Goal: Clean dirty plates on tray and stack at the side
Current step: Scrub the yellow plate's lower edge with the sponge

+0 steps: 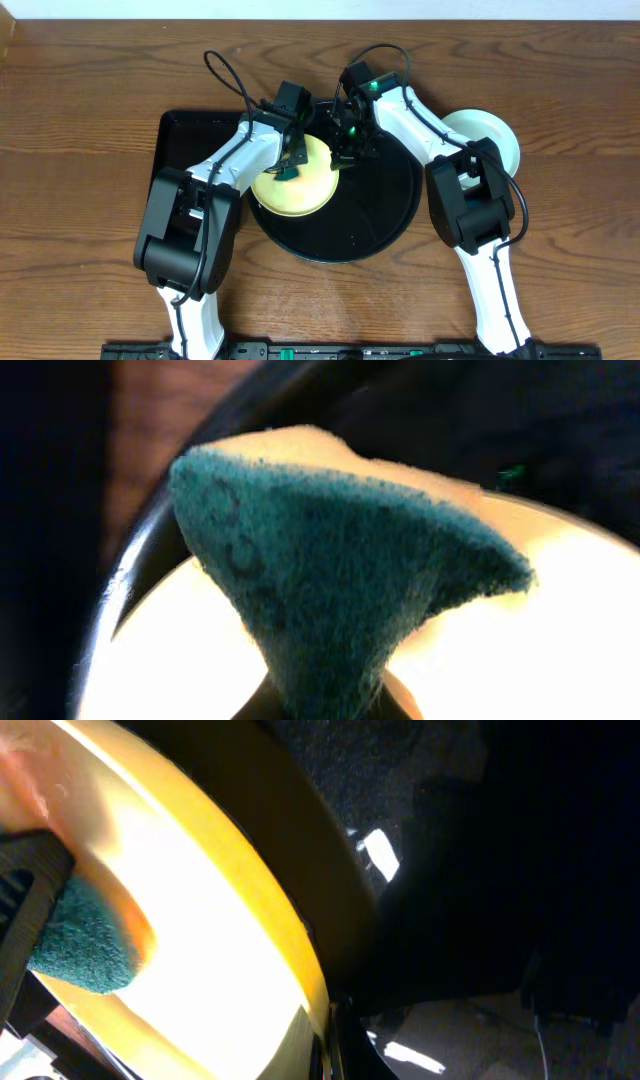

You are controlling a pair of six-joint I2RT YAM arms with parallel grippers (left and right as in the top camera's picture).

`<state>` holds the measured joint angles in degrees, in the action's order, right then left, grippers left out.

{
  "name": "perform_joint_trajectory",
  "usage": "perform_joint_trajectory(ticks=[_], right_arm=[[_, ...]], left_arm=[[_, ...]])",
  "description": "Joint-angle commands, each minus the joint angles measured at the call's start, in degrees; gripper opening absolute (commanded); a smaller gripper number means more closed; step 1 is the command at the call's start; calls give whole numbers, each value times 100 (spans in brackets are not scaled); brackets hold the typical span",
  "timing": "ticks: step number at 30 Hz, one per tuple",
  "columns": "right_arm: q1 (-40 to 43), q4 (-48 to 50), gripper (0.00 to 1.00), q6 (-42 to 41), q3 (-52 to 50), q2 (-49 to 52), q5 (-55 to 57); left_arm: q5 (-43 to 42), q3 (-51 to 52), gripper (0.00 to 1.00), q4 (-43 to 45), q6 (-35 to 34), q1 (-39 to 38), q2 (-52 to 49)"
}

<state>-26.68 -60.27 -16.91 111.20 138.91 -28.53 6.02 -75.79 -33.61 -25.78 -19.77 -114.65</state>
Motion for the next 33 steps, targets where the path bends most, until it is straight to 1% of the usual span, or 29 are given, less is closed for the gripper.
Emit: perform_joint_trajectory(ticks=[1, 3, 6, 8, 9, 10, 11, 14, 21, 24, 26, 28, 29, 30, 33], right_arm=[[-55, 52, 1, 24, -118, 426, 385], [-55, 55, 1, 24, -118, 426, 385], [-55, 55, 1, 24, -118, 426, 385], [-55, 55, 1, 24, -118, 426, 382], [-55, 55, 1, 24, -118, 426, 382], [-55, 55, 1, 24, -118, 426, 382], [-55, 55, 1, 24, -118, 426, 382], [-55, 52, 1, 24, -118, 426, 382], [-63, 50, 1, 24, -118, 426, 385], [-68, 52, 1, 26, -118, 426, 387], [-68, 52, 1, 26, -118, 426, 387], [-68, 50, 1, 28, -118, 426, 387], [-68, 50, 1, 28, -118, 426, 387], [-68, 52, 1, 28, -118, 426, 389], [-68, 55, 1, 26, -118, 426, 387]], left_arm=[[-66, 57, 9, -332, 70, 68, -46], [-1137, 57, 9, -396, 890, 68, -46], [-3163, 57, 8, -581, 2146, 68, -46], [-4330, 57, 9, -699, 2889, 68, -46], [-4675, 57, 8, -710, 3115, 68, -46], [-4822, 57, 9, -680, 3213, 68, -46], [-4795, 57, 9, -581, 3217, 68, -46], [-4275, 57, 9, -142, 3176, 68, -46], [-1917, 57, 8, 951, 2264, 74, -46], [-358, 57, 8, 1054, 1504, 74, -46], [866, 57, 8, 855, 640, 74, -46], [1893, 57, 9, 411, -422, 74, -46], [2044, 57, 8, 223, -680, 74, -46], [2039, 57, 8, 83, -796, 74, -46], [1816, 57, 9, -374, -1012, 55, -46]])
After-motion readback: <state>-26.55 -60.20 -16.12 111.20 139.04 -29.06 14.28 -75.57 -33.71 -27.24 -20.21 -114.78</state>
